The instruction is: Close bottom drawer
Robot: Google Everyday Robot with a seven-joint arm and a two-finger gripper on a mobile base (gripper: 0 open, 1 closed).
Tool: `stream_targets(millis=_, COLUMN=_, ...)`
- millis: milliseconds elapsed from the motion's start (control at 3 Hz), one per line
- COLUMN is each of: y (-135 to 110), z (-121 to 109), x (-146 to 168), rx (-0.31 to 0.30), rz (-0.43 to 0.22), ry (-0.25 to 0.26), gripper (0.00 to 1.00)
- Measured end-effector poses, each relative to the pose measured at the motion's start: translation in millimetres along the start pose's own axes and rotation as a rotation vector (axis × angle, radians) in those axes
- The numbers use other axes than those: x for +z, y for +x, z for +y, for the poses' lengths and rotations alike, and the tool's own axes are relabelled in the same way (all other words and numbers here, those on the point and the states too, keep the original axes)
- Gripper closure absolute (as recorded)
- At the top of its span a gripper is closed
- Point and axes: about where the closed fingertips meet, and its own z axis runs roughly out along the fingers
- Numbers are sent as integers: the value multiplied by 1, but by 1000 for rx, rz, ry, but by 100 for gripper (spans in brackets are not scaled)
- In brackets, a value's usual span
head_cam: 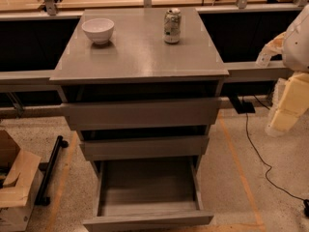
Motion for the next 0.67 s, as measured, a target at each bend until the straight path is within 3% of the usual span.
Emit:
stream_targets(millis=333, y=0, z=0, x=0, rx=0, rz=0, ry=0, gripper=0)
stream_targets(millis=667, y=0, z=-1, x=-1, rx=0, rz=-2, ry=9, gripper=12)
